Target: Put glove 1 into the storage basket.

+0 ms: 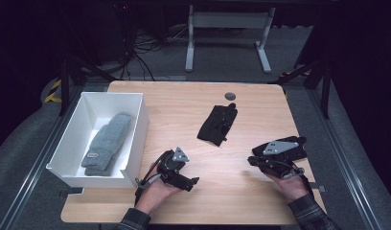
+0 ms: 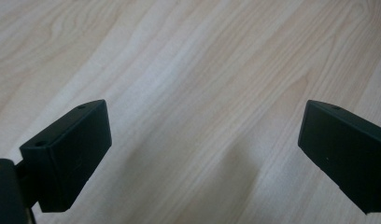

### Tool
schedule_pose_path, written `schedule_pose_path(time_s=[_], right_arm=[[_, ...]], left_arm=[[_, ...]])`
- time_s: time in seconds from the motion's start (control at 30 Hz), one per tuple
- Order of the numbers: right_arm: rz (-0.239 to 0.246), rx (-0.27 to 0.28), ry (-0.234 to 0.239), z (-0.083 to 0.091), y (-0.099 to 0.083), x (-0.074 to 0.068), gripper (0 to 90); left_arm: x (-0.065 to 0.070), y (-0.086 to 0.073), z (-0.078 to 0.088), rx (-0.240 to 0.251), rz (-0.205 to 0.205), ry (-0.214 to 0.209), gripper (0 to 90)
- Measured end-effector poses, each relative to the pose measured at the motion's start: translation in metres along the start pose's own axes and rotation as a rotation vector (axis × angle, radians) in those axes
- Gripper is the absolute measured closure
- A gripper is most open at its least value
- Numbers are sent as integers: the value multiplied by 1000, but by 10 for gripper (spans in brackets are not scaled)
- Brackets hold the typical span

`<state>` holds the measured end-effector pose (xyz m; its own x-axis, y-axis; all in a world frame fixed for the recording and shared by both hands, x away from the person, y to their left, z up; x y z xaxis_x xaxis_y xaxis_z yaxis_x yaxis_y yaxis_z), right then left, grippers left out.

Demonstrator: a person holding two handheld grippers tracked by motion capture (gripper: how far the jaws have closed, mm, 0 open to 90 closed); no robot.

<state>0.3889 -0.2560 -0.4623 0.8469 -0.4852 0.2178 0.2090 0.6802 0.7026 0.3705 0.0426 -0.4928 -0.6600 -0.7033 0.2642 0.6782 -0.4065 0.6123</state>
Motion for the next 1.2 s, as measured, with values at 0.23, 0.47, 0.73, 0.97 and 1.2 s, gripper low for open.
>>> schedule_pose_path(time_s=[0.23,0.47,0.73,0.97,1.2], right_arm=[[-63,-6,-63,8,-11,27,900],[-137,-43,-145,16,-33,53,900],[-169,-120,-160,4,-50,65,900],[-156,-120,-133,-2,-48,59,900],[-102,-108,-77,-12,-33,40,900]], left_arm=[[-5,-9,-8,-29,-44,11,1],[-11,-15,-13,22,-100,9,0],[-12,-16,-12,30,-99,1,3],[-12,-16,-12,30,-99,1,3],[-12,-16,-12,30,-100,0,4]])
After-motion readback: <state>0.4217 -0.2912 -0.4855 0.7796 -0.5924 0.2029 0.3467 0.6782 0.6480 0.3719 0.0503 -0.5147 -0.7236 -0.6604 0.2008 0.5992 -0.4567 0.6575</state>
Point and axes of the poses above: each handheld gripper's, and its own axes: z roughly backward along the jaws, y roughly out of its top, x roughly to its right, the point moved 5 cm from there along -z, roughly forward along the jaws, and after that the axes turned 15 degrees about z, right-handed, at the moved point
